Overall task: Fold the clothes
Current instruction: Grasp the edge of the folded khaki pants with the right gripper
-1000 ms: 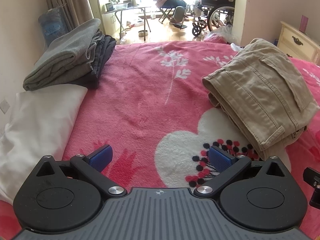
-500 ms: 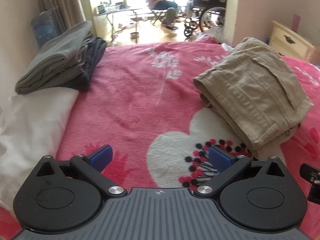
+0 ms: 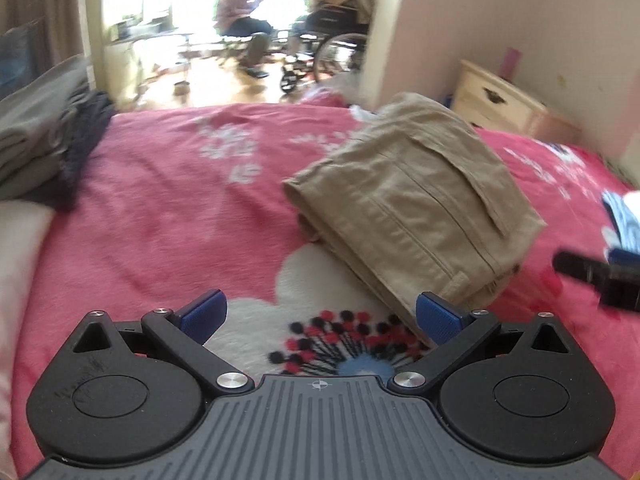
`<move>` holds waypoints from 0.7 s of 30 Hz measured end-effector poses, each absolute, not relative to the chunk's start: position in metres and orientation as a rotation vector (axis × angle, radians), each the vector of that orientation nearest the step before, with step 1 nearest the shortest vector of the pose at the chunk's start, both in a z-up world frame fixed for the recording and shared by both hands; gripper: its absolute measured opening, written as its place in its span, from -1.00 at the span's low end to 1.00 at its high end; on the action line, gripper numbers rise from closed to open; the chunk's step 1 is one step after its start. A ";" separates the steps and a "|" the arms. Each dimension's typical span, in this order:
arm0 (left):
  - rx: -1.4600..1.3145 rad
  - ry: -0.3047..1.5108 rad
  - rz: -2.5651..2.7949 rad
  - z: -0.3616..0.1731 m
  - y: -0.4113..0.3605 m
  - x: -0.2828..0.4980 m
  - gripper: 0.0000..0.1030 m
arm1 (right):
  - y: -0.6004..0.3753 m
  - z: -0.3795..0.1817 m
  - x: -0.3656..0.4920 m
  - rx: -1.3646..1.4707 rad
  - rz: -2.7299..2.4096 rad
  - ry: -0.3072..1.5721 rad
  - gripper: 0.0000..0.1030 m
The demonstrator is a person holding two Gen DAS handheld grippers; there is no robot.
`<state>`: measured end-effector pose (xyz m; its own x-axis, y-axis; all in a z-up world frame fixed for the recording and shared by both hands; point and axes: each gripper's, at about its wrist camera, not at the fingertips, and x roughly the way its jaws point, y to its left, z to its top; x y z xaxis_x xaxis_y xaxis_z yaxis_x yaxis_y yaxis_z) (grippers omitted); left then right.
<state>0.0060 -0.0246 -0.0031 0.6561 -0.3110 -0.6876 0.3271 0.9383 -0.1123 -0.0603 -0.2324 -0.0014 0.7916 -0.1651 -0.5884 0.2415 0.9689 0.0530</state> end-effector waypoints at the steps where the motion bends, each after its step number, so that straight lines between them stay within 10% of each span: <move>1: 0.046 0.773 -0.386 -0.006 -0.028 0.005 0.82 | -0.240 -0.002 -0.059 0.174 -0.211 0.624 0.99; 7: 0.199 0.750 -0.513 -0.021 -0.050 0.002 0.03 | -0.276 -0.015 -0.050 0.417 -0.148 0.677 0.51; 14: 0.360 0.654 -0.591 -0.029 -0.069 -0.006 -0.05 | -0.293 -0.042 -0.031 0.780 0.016 0.764 0.23; 21: 0.442 0.580 -0.626 -0.029 -0.082 -0.019 -0.04 | -0.283 -0.042 -0.024 0.828 0.069 0.789 -0.59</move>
